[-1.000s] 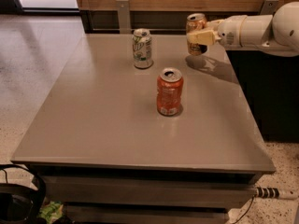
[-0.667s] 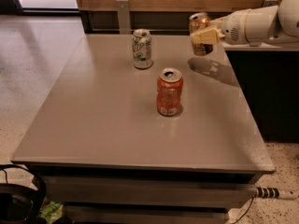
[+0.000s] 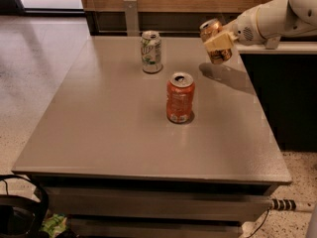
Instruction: Knock orange can over
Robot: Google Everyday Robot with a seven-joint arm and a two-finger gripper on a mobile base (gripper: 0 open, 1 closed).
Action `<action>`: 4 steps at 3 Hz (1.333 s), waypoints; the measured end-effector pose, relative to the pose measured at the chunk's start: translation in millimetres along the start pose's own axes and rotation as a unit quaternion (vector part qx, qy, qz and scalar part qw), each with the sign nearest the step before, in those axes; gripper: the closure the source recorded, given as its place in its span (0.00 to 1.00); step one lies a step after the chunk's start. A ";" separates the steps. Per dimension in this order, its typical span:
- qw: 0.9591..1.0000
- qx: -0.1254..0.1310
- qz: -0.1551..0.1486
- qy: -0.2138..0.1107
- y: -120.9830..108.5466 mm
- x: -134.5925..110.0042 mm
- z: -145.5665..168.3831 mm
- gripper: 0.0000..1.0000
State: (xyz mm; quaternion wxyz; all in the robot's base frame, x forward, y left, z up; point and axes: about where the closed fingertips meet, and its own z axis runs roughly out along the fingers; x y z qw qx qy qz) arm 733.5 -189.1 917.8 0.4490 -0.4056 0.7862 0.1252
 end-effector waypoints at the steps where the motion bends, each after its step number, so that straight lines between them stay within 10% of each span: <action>1: 0.998 0.005 -0.014 0.053 -0.9 13.3 4.8 1.00; 4: 0.989 -0.006 -0.036 0.142 4.0 37.3 26.4 1.00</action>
Offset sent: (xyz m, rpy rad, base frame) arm -0.0003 -0.0164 -0.0244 -0.2153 0.0893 -0.0344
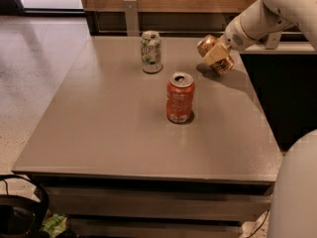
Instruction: Knock orange can over
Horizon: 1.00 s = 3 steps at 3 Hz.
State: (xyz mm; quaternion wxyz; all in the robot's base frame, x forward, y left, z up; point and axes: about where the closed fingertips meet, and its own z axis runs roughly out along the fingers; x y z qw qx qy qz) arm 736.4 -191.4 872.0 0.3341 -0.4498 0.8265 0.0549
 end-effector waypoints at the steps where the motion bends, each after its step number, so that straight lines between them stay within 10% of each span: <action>1: 0.999 -0.010 -0.007 0.032 2.7 6.6 14.8 1.00; 3: 0.998 -0.047 -0.013 0.034 12.6 8.4 41.4 1.00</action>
Offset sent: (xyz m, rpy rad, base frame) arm 0.0080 0.0083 -0.0311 -0.0609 0.0846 0.0392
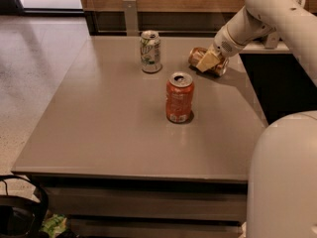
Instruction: Knock orange can over
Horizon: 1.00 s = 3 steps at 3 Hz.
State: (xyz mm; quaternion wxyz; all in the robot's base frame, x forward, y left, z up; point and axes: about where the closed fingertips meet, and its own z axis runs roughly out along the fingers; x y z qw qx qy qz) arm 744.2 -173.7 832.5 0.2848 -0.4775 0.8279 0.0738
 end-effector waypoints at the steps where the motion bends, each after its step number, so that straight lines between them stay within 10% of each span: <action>1: 1.000 0.000 0.000 0.000 -0.1 -0.5 -0.7 1.00; 3: 1.000 -0.003 0.000 0.001 1.0 -1.0 2.3 0.54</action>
Offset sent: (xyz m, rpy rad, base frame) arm 0.0000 0.0000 0.0008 0.0001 0.0001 0.0001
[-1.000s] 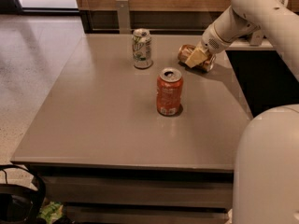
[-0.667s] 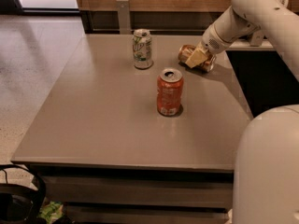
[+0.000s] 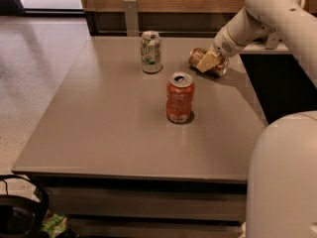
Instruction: Knock orange can over
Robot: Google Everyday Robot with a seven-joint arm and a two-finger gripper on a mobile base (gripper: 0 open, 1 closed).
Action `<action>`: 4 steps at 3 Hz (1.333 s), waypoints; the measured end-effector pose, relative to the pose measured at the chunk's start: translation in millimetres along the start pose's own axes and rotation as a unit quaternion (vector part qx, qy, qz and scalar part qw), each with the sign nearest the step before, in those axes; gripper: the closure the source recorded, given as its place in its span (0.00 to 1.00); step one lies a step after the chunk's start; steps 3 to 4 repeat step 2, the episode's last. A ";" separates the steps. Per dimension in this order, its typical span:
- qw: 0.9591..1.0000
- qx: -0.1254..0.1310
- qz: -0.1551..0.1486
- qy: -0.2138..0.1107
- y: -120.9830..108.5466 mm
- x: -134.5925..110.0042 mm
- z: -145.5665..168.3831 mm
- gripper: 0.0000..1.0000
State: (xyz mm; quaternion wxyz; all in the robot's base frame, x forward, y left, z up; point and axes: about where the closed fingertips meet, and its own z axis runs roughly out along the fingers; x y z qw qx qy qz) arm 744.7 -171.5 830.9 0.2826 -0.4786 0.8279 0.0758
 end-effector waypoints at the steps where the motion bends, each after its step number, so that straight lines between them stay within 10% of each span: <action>1: 1.000 0.000 0.000 0.000 0.0 -0.9 -0.8 0.25; 2: 1.000 0.000 0.000 0.000 0.0 -0.9 -0.8 0.01; 4: 1.000 0.000 0.000 0.000 0.0 -0.9 -0.8 0.01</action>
Offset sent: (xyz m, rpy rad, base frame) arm 0.0001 0.0003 0.0008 0.0000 0.0008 0.0004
